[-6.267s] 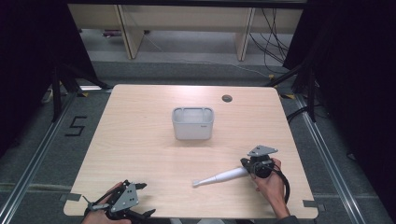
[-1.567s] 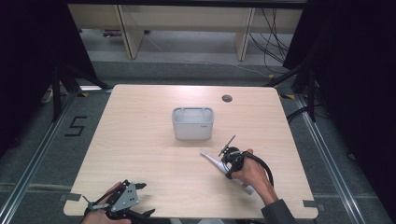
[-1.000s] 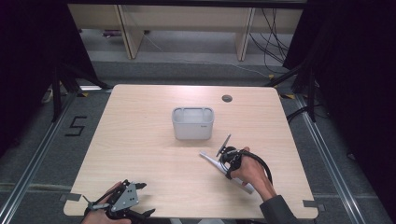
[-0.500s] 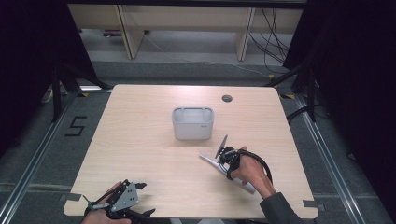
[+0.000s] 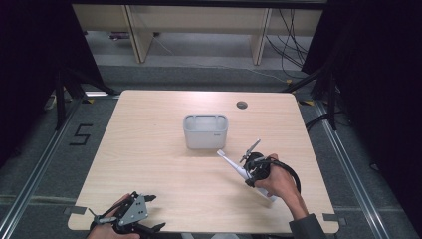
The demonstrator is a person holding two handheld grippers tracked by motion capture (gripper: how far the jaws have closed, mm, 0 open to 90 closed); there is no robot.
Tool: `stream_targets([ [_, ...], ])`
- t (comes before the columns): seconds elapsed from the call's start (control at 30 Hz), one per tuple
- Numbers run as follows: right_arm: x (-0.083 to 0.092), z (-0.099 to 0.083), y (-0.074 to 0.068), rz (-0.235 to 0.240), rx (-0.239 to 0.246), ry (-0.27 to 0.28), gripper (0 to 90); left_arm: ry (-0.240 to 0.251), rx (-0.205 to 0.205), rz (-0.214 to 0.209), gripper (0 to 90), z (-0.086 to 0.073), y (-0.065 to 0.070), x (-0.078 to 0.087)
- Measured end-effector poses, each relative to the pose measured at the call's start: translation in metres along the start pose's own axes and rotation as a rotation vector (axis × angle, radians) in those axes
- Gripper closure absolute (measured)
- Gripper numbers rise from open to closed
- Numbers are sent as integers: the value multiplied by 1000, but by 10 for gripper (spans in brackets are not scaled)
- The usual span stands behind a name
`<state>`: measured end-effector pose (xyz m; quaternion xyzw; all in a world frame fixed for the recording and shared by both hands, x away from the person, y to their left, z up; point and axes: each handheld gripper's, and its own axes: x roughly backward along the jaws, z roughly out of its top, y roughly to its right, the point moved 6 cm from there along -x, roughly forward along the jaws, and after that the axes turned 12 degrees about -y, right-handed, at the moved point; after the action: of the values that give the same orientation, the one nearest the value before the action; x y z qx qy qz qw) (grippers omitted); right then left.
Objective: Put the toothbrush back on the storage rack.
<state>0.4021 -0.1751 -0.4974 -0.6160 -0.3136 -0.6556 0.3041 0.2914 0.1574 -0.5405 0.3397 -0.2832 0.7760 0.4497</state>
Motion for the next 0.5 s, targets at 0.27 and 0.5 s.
stream_targets([
  [0.27, 23, -3, 11, 16, -83, 201, 665, -16, -17, 7, 148, -1, -2, 1],
  [0.5, 28, 2, 22, -11, -77, 298, 665, -9, -14, 3, 147, 1, 0, 2],
])
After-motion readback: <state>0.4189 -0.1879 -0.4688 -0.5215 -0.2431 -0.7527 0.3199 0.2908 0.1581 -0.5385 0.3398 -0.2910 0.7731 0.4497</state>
